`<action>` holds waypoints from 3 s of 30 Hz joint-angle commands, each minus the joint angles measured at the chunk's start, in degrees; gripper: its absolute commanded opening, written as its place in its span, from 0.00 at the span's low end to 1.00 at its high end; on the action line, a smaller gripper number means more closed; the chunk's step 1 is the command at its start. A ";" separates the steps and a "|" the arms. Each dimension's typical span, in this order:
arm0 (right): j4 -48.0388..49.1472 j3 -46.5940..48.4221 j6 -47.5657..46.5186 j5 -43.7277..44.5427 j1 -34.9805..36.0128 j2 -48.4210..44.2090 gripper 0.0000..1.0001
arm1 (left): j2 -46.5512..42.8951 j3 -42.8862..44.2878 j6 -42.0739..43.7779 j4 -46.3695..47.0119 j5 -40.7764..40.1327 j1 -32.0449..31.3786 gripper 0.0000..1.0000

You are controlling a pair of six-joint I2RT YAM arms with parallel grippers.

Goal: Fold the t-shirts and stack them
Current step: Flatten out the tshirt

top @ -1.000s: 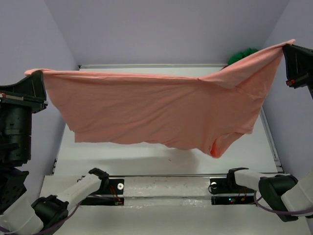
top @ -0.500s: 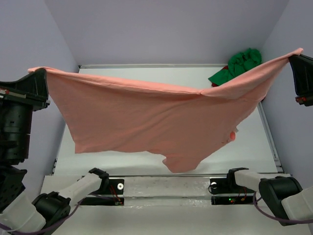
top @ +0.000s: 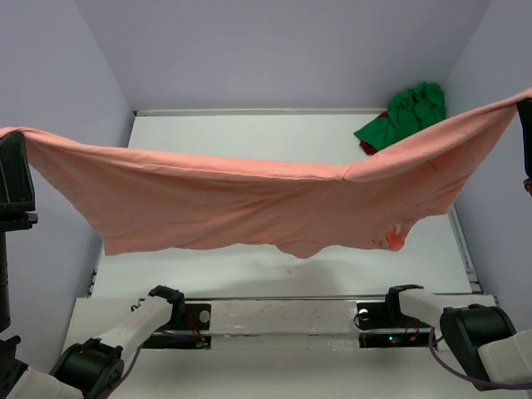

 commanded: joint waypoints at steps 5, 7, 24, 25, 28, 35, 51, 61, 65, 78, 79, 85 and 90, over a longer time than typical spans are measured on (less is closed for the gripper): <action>8.54 2.41 1.95 -4.01 -1.65 -3.20 0.00 | -1.02 1.59 0.89 6.85 11.02 0.46 0.00; 8.63 2.50 2.57 -4.54 -2.17 -2.93 0.00 | -1.81 0.72 0.80 7.99 13.14 0.55 0.00; 19.43 -35.00 2.48 -4.62 -2.18 5.24 0.00 | 8.54 -31.69 -5.42 7.90 -8.81 0.81 0.00; 19.96 -37.11 2.48 -4.54 -2.18 5.94 0.00 | 9.95 -34.76 -5.96 8.60 -9.60 0.81 0.00; 21.54 -44.15 1.43 -4.10 -2.18 9.54 0.00 | 16.45 -43.30 -11.66 7.99 -13.74 1.07 0.00; 25.06 -54.62 0.64 -5.76 -2.18 19.12 0.00 | 31.74 -51.76 -19.32 8.88 -18.48 4.06 0.00; 15.04 -37.14 -3.93 -9.99 -2.18 44.34 0.00 | 53.74 -40.25 -16.26 8.86 -15.42 9.60 0.00; 10.13 -24.04 -5.34 -9.11 -2.18 55.16 0.00 | 57.69 -33.22 -14.05 6.42 -15.50 11.88 0.00; 9.42 -25.70 -3.33 -6.92 -2.18 53.41 0.00 | 57.87 -32.68 -13.44 5.19 -15.32 12.24 0.00; 1.33 -14.29 -1.74 -4.36 -0.95 56.48 0.00 | 60.24 -30.23 -15.11 -1.76 -15.50 15.05 0.00; 1.16 -13.41 -1.82 -4.89 -0.95 57.00 0.00 | 60.24 -29.96 -15.11 -2.11 -15.85 15.40 0.00; 0.10 -9.71 -3.58 -9.53 -0.95 59.29 0.00 | 60.06 -30.67 -14.58 -1.32 -15.24 17.86 0.00; -0.59 -10.42 -4.37 -14.10 -0.95 61.40 0.00 | 60.86 -29.96 -14.49 -1.32 -14.36 17.95 0.00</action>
